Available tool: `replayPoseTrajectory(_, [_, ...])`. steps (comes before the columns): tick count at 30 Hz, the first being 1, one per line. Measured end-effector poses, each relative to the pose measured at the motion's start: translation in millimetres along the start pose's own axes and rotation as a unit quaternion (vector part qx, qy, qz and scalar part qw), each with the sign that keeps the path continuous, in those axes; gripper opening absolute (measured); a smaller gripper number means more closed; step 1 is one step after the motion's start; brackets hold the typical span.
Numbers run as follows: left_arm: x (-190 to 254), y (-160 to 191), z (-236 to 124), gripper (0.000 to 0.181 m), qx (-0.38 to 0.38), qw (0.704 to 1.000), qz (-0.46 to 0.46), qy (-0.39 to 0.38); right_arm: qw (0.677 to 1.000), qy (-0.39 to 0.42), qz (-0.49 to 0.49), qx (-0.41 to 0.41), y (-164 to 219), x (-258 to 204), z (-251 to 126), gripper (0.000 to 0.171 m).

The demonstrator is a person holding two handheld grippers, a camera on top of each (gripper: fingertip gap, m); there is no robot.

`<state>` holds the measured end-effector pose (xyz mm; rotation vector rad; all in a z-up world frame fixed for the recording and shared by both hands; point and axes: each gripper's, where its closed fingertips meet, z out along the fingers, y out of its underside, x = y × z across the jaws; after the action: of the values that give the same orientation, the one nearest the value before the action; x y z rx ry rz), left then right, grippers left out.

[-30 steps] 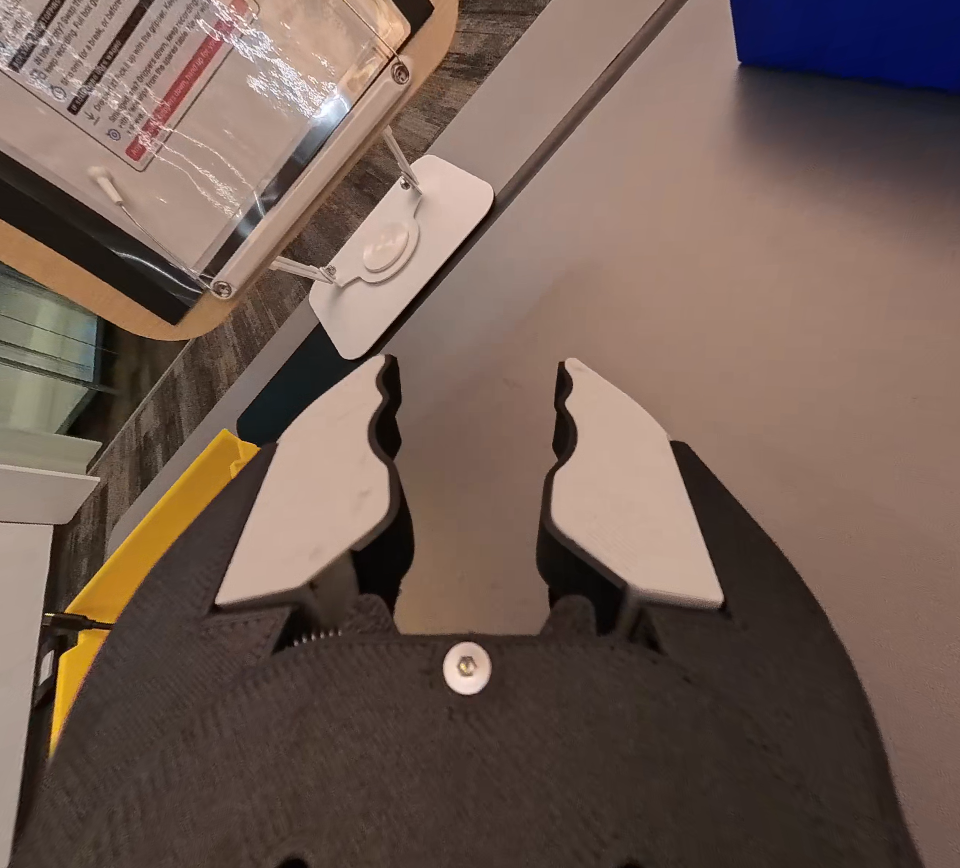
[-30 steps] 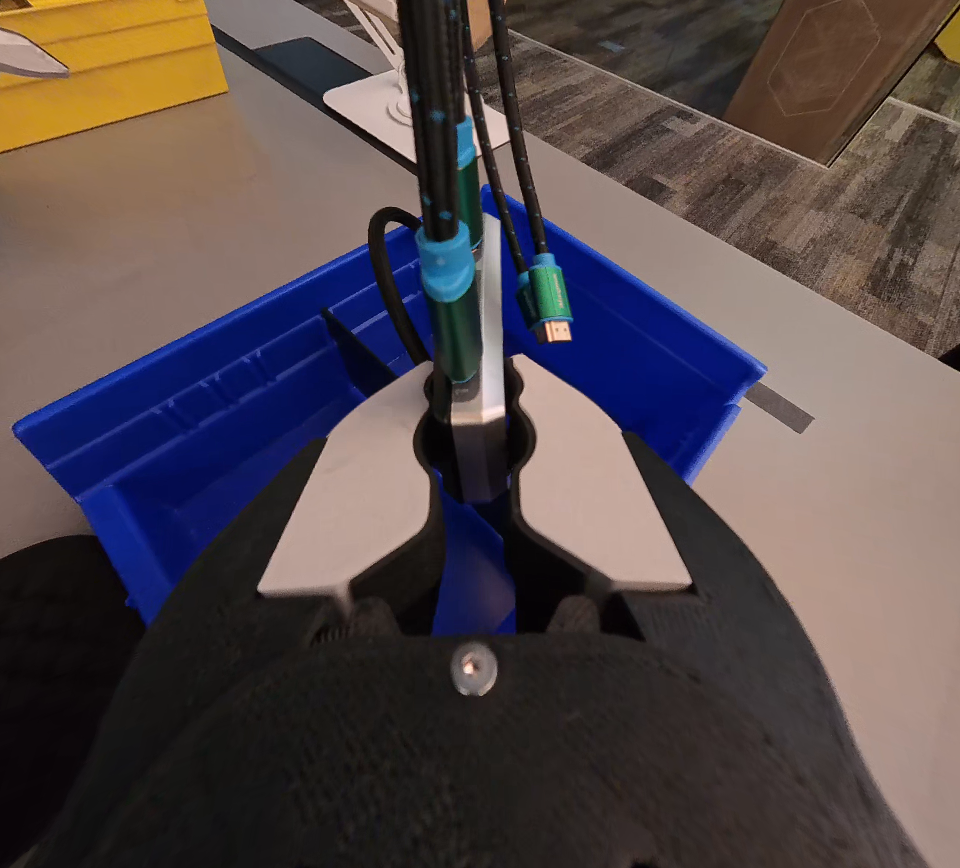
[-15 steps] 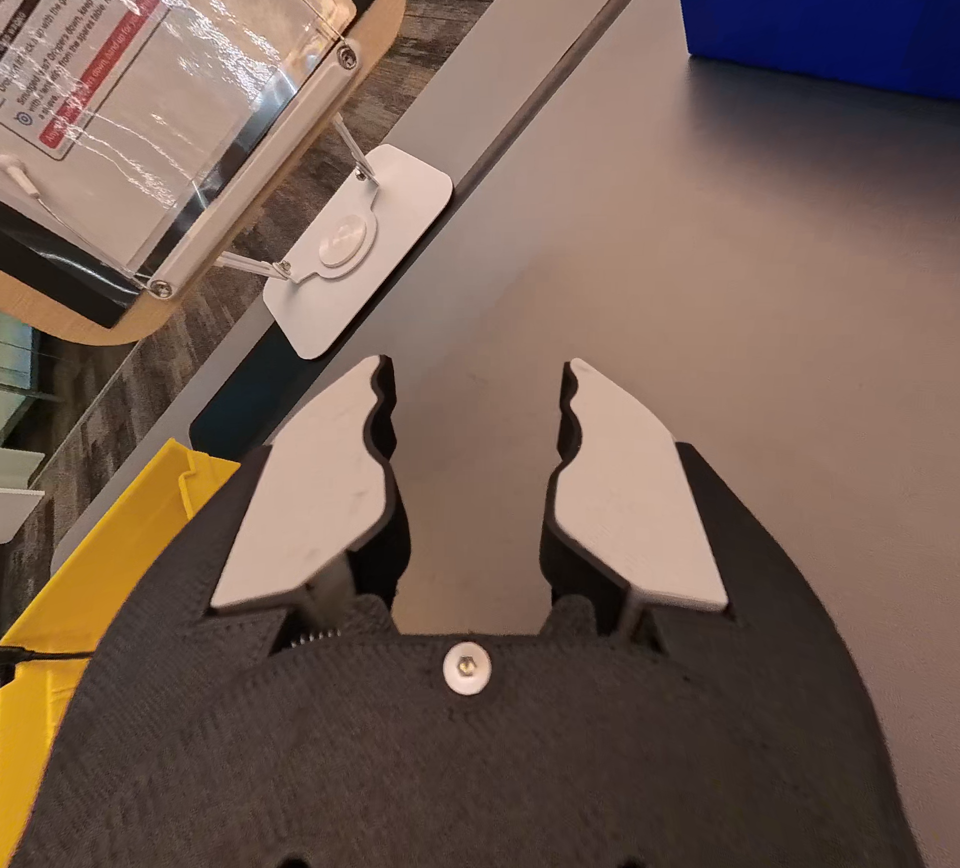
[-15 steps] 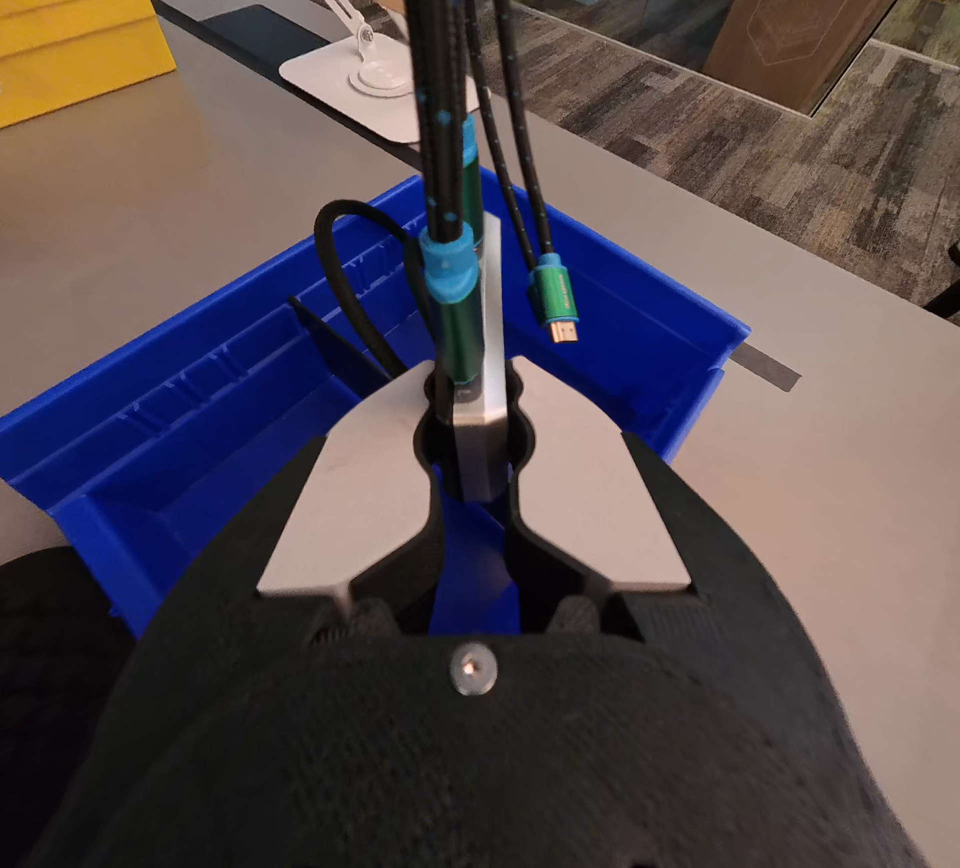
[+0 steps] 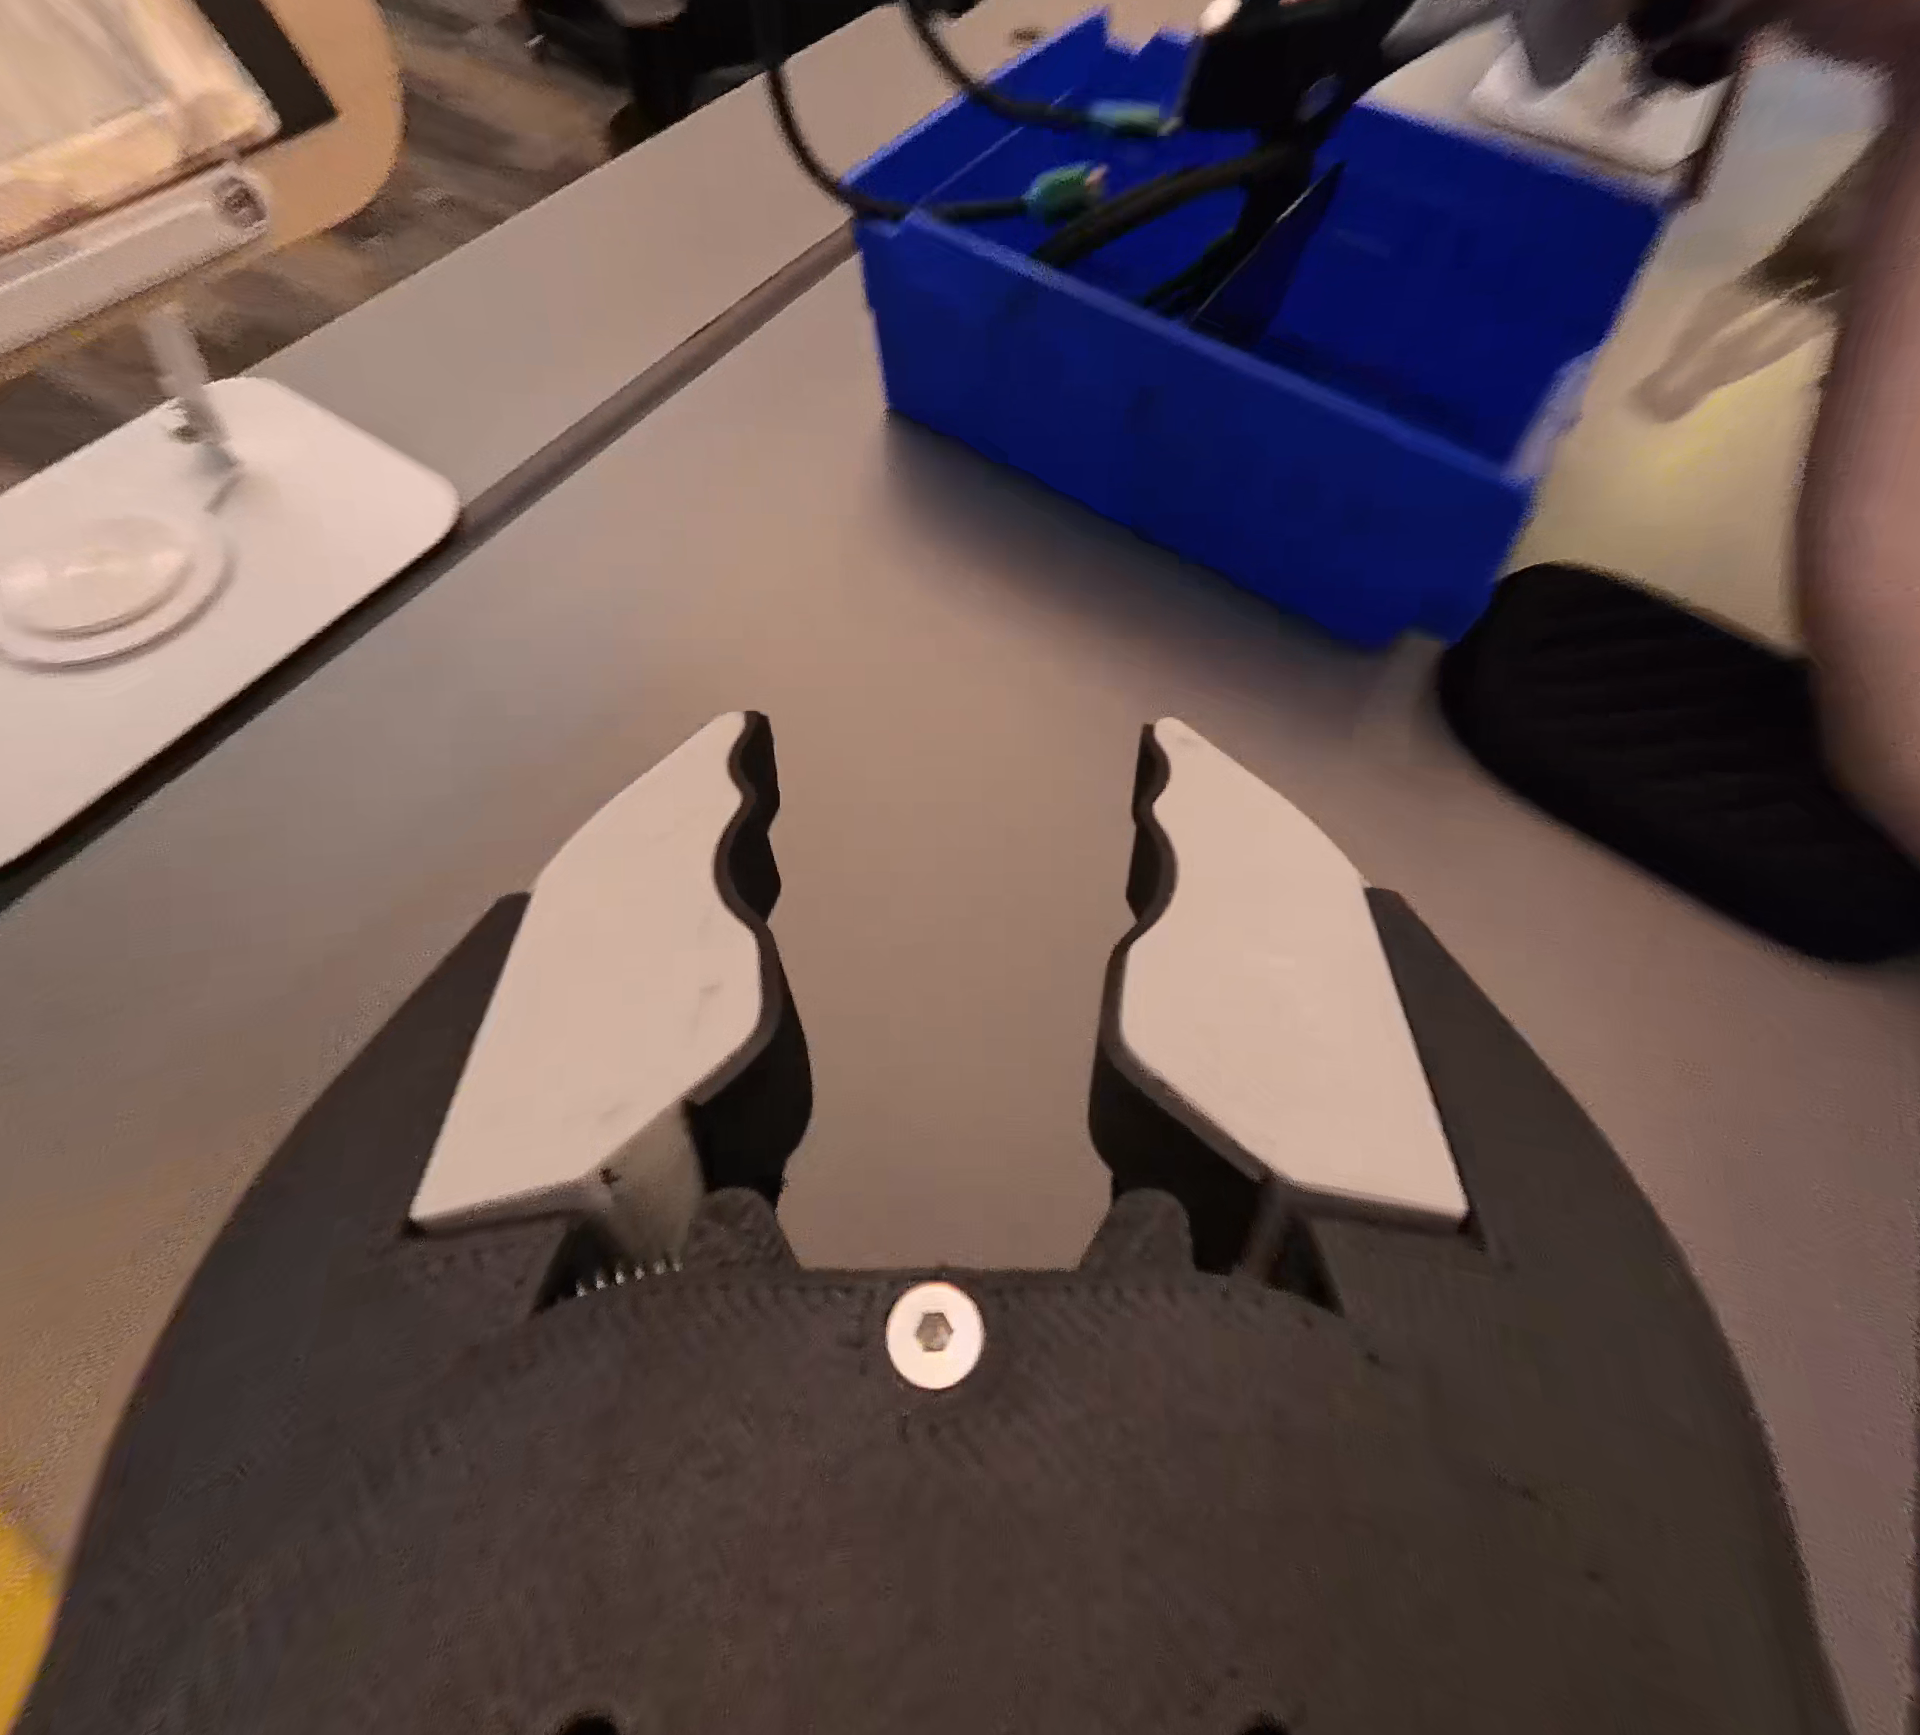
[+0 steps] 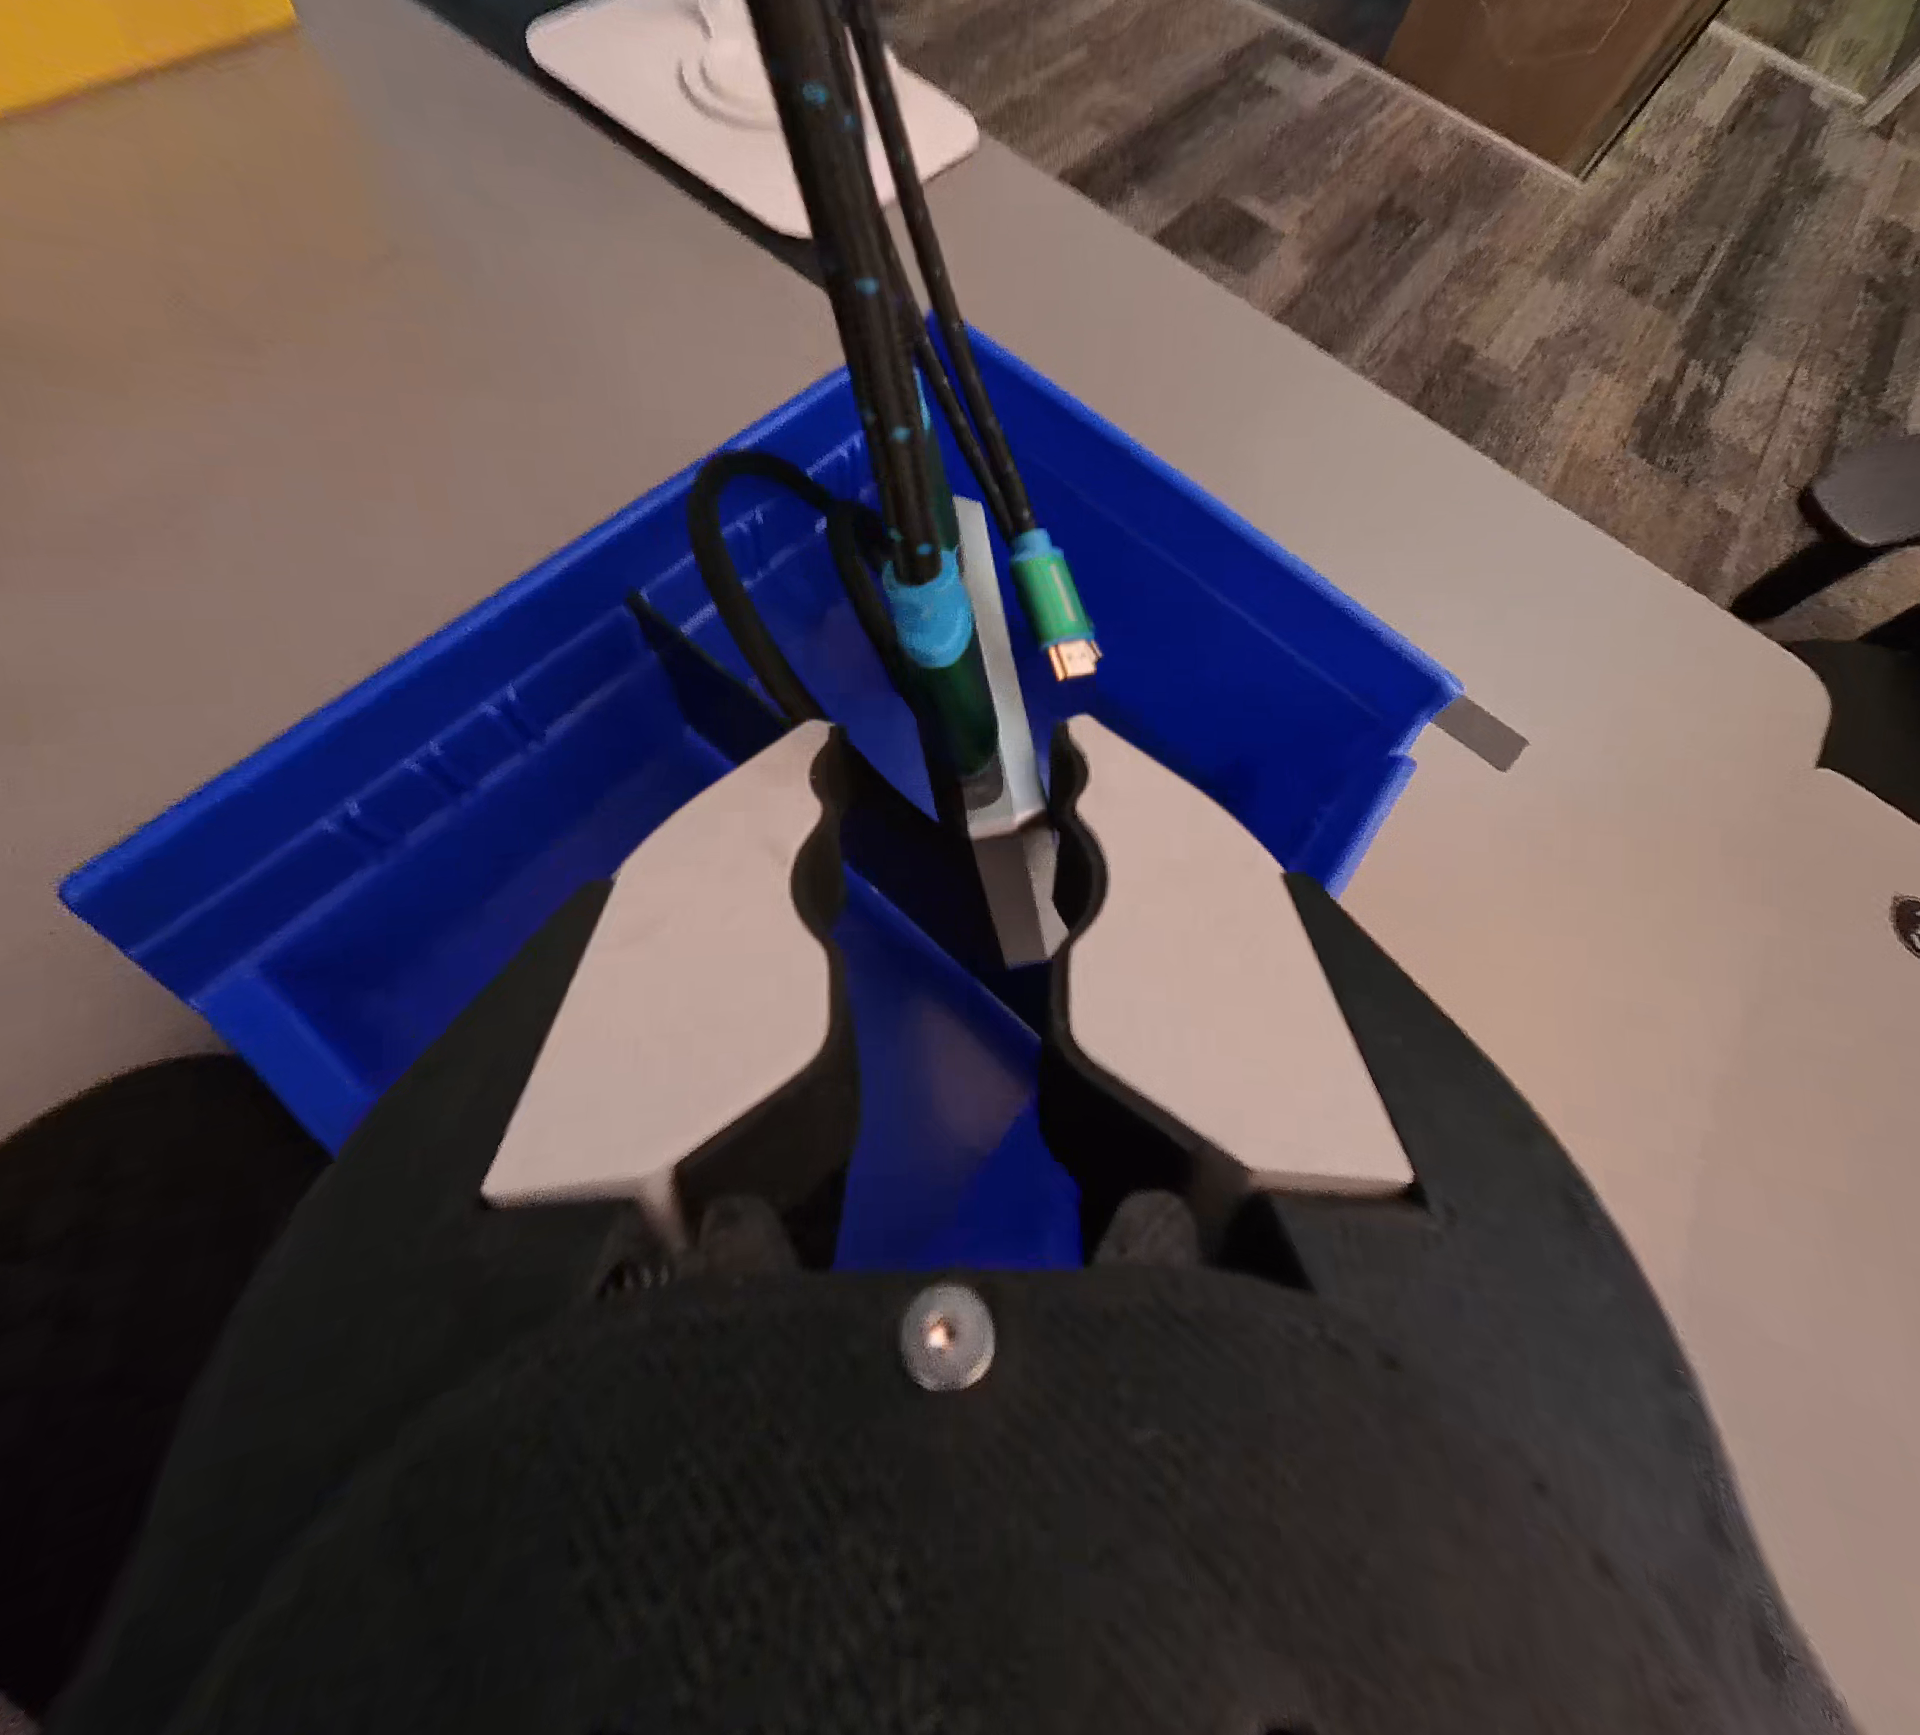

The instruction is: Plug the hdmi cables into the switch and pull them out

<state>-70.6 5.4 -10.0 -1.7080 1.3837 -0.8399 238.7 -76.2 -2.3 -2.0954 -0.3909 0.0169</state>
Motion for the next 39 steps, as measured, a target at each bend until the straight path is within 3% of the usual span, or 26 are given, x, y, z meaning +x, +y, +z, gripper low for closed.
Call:
replayPoseTrajectory(5, [19,-39,-28,0.065,0.113,0.989,-0.024,0.087,0.998,0.035,0.016,-0.039,7,12,8,0.037])
replayPoseTrajectory(8, [7,-59,-58,0.062,0.174,0.982,-0.011,0.077,0.999,0.036,0.005,0.010,-13,7,-3,0.042])
replayPoseTrajectory(12, [-33,-82,-120,0.061,0.237,0.971,0.010,-0.004,0.991,0.083,-0.010,0.106,-55,7,-38,0.069])
replayPoseTrajectory(17, [-101,-74,-215,0.069,0.258,0.954,-0.005,-0.156,0.949,0.177,-0.048,0.257,-119,0,-97,0.076])
replayPoseTrajectory(19, [-129,-52,-244,0.066,0.228,0.949,-0.006,-0.218,0.925,0.197,-0.066,0.318,-141,-13,-116,0.075])
replayPoseTrajectory(22, [-175,17,-264,0.065,0.086,0.950,-0.047,-0.297,0.897,0.221,-0.094,0.371,-162,-31,-131,0.070])
replayPoseTrajectory(25, [-199,88,-263,0.056,-0.054,0.948,-0.103,-0.296,0.889,0.208,-0.112,0.393,-176,-49,-128,0.066])
replayPoseTrajectory(31, [-226,130,-207,0.070,-0.160,0.942,0.053,-0.292,0.907,0.162,-0.118,0.370,-179,-62,-94,0.065])
replayPoseTrajectory(35, [-241,151,-167,0.071,-0.181,0.940,0.067,-0.280,0.916,0.150,-0.123,0.351,-175,-62,-81,0.065])
replayPoseTrajectory(39, [-248,177,-168,0.074,-0.251,0.920,0.084,-0.289,0.916,0.134,-0.116,0.360,-175,-63,-83,0.065])
